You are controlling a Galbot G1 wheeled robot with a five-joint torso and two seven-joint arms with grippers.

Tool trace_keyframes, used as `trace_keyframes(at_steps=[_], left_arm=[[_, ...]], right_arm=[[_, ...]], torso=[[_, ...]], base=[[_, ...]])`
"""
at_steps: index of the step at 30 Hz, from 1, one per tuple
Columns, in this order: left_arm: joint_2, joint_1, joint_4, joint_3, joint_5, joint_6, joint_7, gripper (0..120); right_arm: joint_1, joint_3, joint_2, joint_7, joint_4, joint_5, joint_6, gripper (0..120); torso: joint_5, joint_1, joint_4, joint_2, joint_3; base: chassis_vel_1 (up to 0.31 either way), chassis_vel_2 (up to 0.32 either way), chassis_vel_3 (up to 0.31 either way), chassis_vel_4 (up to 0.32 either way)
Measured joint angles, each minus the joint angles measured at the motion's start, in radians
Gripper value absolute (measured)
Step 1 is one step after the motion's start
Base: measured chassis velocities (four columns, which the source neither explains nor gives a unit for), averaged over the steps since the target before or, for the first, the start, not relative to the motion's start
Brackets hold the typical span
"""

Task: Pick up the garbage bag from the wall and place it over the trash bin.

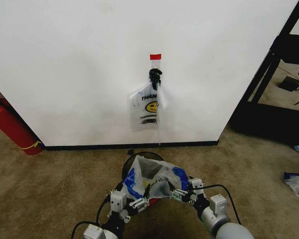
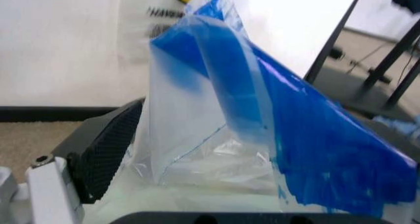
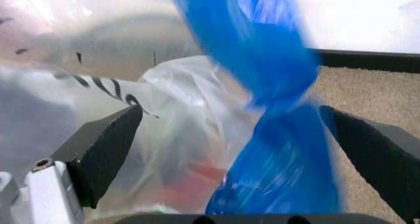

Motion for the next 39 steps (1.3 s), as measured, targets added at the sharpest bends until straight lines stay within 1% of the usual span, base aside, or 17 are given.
trace_keyframes(at_steps=[3, 6, 10, 16, 17, 19, 20, 21, 22, 23, 27, 29, 32, 35, 37, 38, 39], left_arm=[[0.002, -0.007, -0.034, -0.008, -0.090, 0.019, 0.001, 100], [0.000, -0.011, -0.032, -0.008, -0.113, 0.031, 0.001, 100], [-0.006, -0.012, -0.006, 0.000, -0.092, 0.027, 0.009, 100], [-0.021, -0.008, 0.024, 0.019, -0.035, 0.011, 0.018, 100], [-0.026, 0.005, 0.024, 0.018, -0.025, 0.007, 0.020, 100], [-0.027, 0.014, 0.022, 0.013, -0.020, 0.004, 0.021, 100], [-0.027, 0.017, 0.021, 0.011, -0.019, 0.003, 0.021, 100], [-0.028, 0.019, 0.021, 0.009, -0.017, 0.002, 0.022, 100], [-0.028, 0.019, 0.021, 0.009, -0.017, 0.002, 0.022, 100], [-0.029, 0.020, 0.021, 0.008, -0.017, 0.002, 0.022, 100], [-0.036, 0.022, 0.021, 0.008, -0.015, 0.002, 0.022, 100], [-0.041, 0.024, 0.028, 0.010, -0.012, 0.001, 0.023, 100], [-0.044, 0.029, 0.029, 0.011, -0.008, -0.001, 0.024, 100], [-0.045, 0.037, 0.028, 0.009, 0.000, -0.003, 0.028, 100], [-0.045, 0.038, 0.028, 0.008, 0.001, -0.004, 0.028, 100], [-0.046, 0.040, 0.028, 0.005, 0.002, -0.005, 0.028, 100], [-0.046, 0.040, 0.028, 0.005, 0.002, -0.005, 0.028, 100]], right_arm=[[0.008, -0.005, 0.008, -0.009, -0.008, -0.002, 0.013, 100], [0.010, -0.009, 0.013, -0.011, -0.008, 0.002, 0.015, 100], [0.003, -0.004, 0.022, -0.005, 0.021, 0.092, 0.014, 100], [0.011, -0.008, 0.028, -0.015, 0.003, 0.101, 0.014, 98], [0.037, -0.023, 0.047, 0.005, -0.021, 0.118, 0.004, 88], [0.050, -0.030, 0.060, 0.025, -0.030, 0.147, -0.006, 78], [0.052, -0.031, 0.063, 0.030, -0.032, 0.159, -0.008, 77], [0.053, -0.032, 0.064, 0.033, -0.032, 0.170, -0.011, 70], [0.053, -0.032, 0.064, 0.033, -0.032, 0.170, -0.011, 70], [0.052, -0.032, 0.063, 0.034, -0.032, 0.173, -0.011, 67], [0.044, -0.031, 0.056, 0.037, -0.031, 0.177, -0.012, 53], [0.041, -0.030, 0.056, 0.040, -0.035, 0.176, -0.014, 41], [0.041, -0.029, 0.057, 0.047, -0.039, 0.172, -0.015, 35], [0.040, -0.028, 0.057, 0.060, -0.044, 0.164, -0.021, 20], [0.041, -0.028, 0.057, 0.064, -0.047, 0.162, -0.023, 17], [0.041, -0.028, 0.057, 0.070, -0.050, 0.157, -0.026, 8], [0.041, -0.028, 0.057, 0.070, -0.050, 0.157, -0.026, 8]], torso=[[0.0002, 0.000, 0.0000, 0.000, 0.000], [0.0002, 0.000, 0.0000, 0.000, 0.000], [0.0000, 0.000, 0.0000, 0.000, 0.000], [-0.0002, 0.000, -0.0001, 0.000, 0.000], [0.0000, 0.000, 0.0001, 0.000, 0.000], [0.0001, 0.000, 0.0001, 0.000, 0.000], [0.0003, 0.000, 0.0002, 0.000, 0.000], [0.0001, 0.000, 0.0001, 0.000, 0.000], [0.0001, 0.000, 0.0001, 0.000, 0.000], [0.0000, 0.000, 0.0000, 0.000, 0.000], [-0.0001, 0.000, 0.0000, 0.000, 0.000], [0.0000, 0.000, 0.0000, 0.000, 0.000], [0.0000, 0.000, 0.0000, 0.000, 0.000], [0.0000, 0.000, 0.0000, 0.000, 0.000], [0.0000, 0.000, 0.0000, 0.000, 0.000], [0.0001, 0.000, 0.0000, 0.000, 0.000], [0.0001, 0.000, 0.0000, 0.000, 0.000]], base=[[0.000, 0.000, 0.000, 0.000], [0.000, 0.000, 0.000, 0.000], [0.000, 0.000, 0.000, 0.000], [0.000, 0.000, 0.000, 0.000], [0.000, 0.000, 0.000, 0.000], [0.000, 0.000, 0.000, 0.000], [0.000, 0.000, 0.000, 0.000], [0.000, 0.000, 0.000, 0.000], [0.000, 0.000, 0.000, 0.000], [0.000, 0.000, 0.000, 0.000], [0.000, 0.000, 0.000, 0.000], [0.000, 0.000, 0.000, 0.000], [0.000, 0.000, 0.000, 0.000], [0.000, 0.000, 0.000, 0.000], [0.000, 0.000, 0.000, 0.000], [0.000, 0.000, 0.000, 0.000], [0.000, 0.000, 0.000, 0.000]])
